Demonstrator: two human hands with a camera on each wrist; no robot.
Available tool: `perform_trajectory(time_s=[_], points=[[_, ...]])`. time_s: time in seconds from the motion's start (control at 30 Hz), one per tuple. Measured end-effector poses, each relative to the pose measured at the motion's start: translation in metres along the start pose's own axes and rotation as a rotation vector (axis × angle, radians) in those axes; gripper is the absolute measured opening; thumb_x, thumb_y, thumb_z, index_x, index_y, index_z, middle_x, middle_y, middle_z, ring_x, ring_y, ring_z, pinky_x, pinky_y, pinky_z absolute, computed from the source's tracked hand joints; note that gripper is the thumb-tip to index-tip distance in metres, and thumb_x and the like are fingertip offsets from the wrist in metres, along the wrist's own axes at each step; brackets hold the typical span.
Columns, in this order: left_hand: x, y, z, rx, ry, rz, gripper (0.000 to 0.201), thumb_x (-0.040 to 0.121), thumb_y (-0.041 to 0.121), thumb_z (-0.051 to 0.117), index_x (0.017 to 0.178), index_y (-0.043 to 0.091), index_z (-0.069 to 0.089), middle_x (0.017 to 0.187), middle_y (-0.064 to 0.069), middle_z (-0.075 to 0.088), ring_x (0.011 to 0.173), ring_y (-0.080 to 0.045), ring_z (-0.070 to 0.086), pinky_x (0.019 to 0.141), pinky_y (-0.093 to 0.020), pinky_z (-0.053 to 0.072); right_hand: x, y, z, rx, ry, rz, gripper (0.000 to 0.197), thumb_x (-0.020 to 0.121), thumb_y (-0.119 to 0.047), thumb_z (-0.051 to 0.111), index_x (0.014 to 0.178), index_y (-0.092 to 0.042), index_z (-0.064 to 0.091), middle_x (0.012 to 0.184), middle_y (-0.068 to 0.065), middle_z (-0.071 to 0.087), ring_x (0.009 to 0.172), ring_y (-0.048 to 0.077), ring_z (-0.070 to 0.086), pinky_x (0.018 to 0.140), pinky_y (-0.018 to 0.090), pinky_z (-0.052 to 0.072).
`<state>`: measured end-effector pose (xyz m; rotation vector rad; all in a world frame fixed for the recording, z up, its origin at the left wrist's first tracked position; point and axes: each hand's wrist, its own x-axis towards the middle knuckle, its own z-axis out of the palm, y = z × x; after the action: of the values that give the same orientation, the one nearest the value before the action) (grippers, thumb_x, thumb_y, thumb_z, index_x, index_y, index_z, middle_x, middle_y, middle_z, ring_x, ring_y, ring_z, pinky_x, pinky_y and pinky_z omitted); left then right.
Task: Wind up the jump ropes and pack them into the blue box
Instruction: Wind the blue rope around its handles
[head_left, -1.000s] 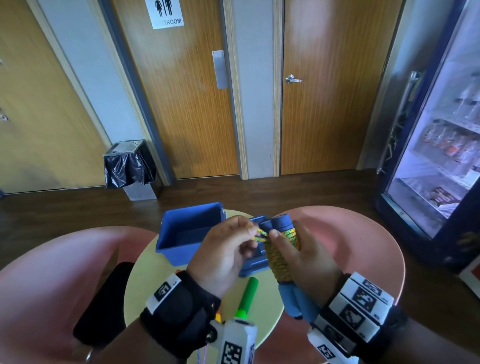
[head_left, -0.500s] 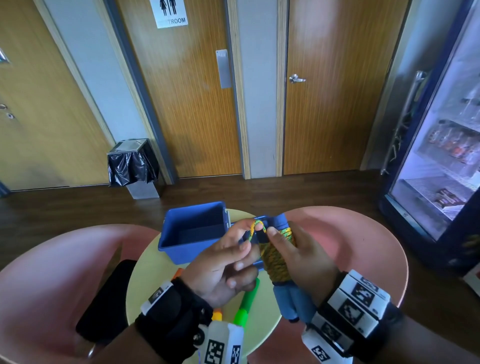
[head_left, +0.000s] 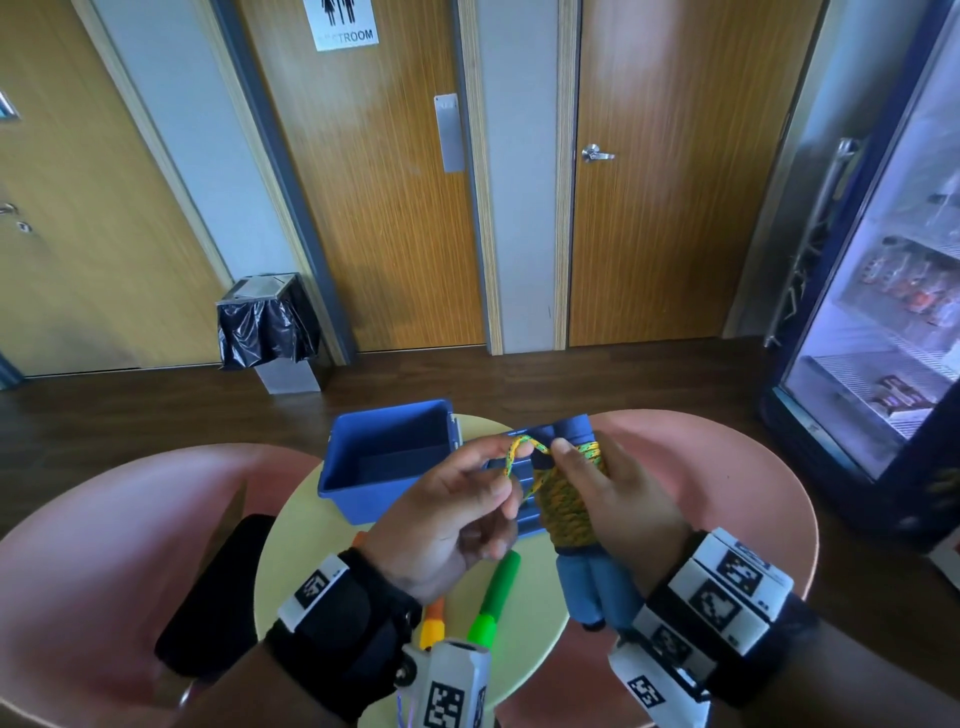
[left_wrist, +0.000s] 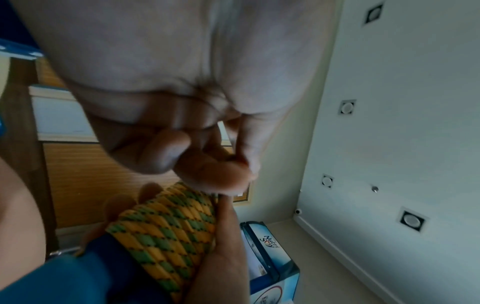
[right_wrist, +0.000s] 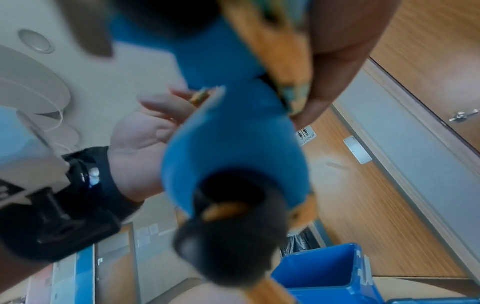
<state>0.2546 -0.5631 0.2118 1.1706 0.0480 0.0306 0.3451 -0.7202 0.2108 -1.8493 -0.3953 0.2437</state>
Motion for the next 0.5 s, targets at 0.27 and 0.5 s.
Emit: perform_trajectory(time_s=[0.27, 0.5], points=[[0.008, -0.001, 0.004, 0.315, 0.432, 0.148, 0.009, 0.093, 0.002, 0.058, 0.098, -0.001, 0.065, 0.079, -0.005, 0.075, 0.064, -0.015, 0.069, 0.053, -0.020, 0.049, -0.006, -0.004, 0.002, 0.231, 0.025, 0.151, 0.036, 0.089, -0.052, 0.059, 0.083, -0.017, 0.067, 0.078, 0.015, 0.073, 0.074, 0.033, 0.072, 0.076, 0.054, 0.058], [0.004, 0.008, -0.007, 0.586, 0.405, 0.234, 0.017, 0.096, 0.008, 0.056, 0.085, -0.003, 0.064, 0.070, -0.008, 0.070, 0.058, -0.015, 0.064, 0.052, -0.022, 0.048, -0.016, -0.016, -0.001, 0.543, -0.140, 0.291, 0.044, 0.095, -0.042, 0.055, 0.099, 0.001, 0.065, 0.087, 0.029, 0.070, 0.069, 0.039, 0.069, 0.059, 0.040, 0.055]])
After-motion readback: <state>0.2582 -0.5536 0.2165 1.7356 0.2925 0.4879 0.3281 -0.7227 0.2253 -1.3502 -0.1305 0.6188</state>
